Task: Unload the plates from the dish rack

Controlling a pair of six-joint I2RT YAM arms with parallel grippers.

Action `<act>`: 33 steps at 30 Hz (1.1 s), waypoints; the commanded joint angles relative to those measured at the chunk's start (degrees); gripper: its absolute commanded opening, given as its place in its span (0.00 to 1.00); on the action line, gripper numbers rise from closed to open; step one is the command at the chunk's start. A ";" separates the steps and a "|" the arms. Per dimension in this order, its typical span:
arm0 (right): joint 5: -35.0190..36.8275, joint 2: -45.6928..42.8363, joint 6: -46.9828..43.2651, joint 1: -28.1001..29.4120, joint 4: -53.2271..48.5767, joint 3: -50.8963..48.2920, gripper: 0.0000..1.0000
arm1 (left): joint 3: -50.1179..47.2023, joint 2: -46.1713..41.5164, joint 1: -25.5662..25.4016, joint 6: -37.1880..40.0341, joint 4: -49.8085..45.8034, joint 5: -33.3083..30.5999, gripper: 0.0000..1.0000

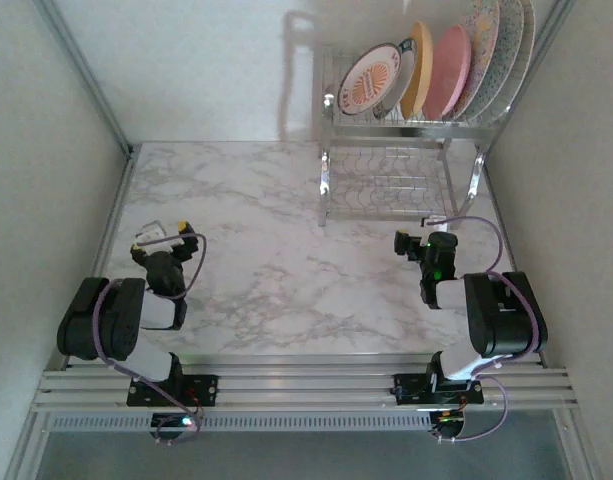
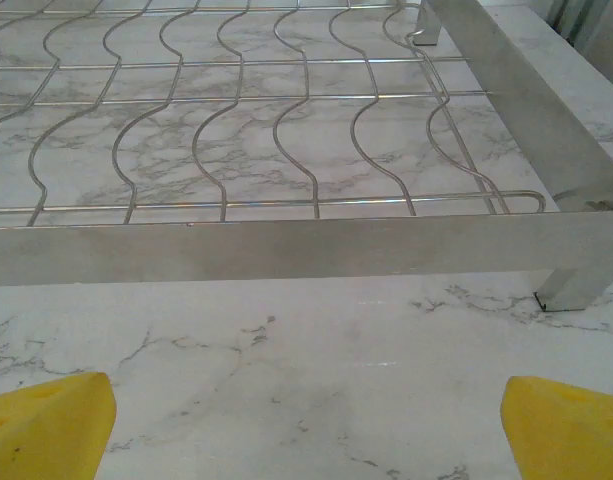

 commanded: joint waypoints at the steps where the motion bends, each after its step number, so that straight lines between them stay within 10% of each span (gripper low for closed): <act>1: -0.90 0.19 0.35 -0.29 -0.07 1.04 0.99 | -0.05 0.25 -0.22 0.22 2.20 -0.62 0.99; 29: -0.85 0.16 0.35 -0.34 -0.04 1.04 0.99 | -0.33 0.14 -0.21 0.22 2.54 -0.69 0.99; 33: 14.66 -10.03 3.51 1.44 -9.64 1.92 0.99 | -0.98 -9.61 -2.84 1.74 -3.06 -7.13 0.99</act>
